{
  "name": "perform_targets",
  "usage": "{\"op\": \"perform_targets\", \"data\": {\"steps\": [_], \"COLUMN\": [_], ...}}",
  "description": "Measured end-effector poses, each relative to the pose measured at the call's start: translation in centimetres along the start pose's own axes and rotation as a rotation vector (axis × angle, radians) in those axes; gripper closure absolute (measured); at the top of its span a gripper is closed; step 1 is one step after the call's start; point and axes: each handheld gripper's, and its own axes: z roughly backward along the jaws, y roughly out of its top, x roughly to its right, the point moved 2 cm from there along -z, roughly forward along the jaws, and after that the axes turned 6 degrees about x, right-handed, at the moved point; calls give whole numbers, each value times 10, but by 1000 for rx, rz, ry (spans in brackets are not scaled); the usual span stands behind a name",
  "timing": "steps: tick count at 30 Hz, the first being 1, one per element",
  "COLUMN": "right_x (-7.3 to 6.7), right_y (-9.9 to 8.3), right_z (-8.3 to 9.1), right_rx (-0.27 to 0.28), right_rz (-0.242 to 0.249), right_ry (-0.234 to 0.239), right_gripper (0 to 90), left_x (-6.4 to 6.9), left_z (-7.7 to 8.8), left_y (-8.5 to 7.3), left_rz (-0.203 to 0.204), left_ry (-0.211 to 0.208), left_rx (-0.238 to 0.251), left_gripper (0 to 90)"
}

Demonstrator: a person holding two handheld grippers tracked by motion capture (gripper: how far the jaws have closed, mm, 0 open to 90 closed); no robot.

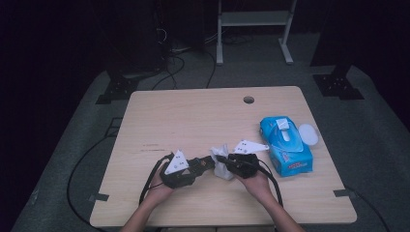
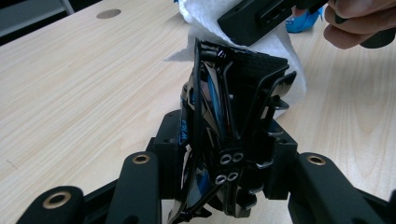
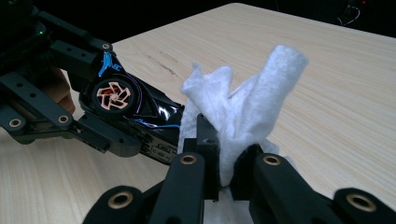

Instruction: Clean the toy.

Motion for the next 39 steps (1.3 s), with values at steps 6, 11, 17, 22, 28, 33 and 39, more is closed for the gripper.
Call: {"op": "perform_targets", "data": {"steps": [6,11,17,22,28,33,39], "right_x": [0,-1,-2,-1,-2,-2,-6], "right_y": [-1,-1,0,0,1,0,4], "right_z": [0,1,0,1,1,0,2], "right_rx": [-1,-1,1,-1,4,-2,18], "right_rz": [-4,-9,-15,-16,-18,-17,-43], "right_ry": [2,7,10,10,22,24,58], "right_gripper": [850,850,851,851,852,853,854], "left_x": [1,2,2,3,3,4,3], "left_z": [0,1,0,0,3,2,2], "left_y": [1,2,2,3,5,4,5], "left_rz": [-15,-23,-12,-23,-27,-34,-23], "left_ry": [5,4,-1,1,-2,-3,-4], "left_rx": [-5,-9,-4,-10,-10,-16,-10], "left_gripper": [585,583,582,582,582,580,580]}}
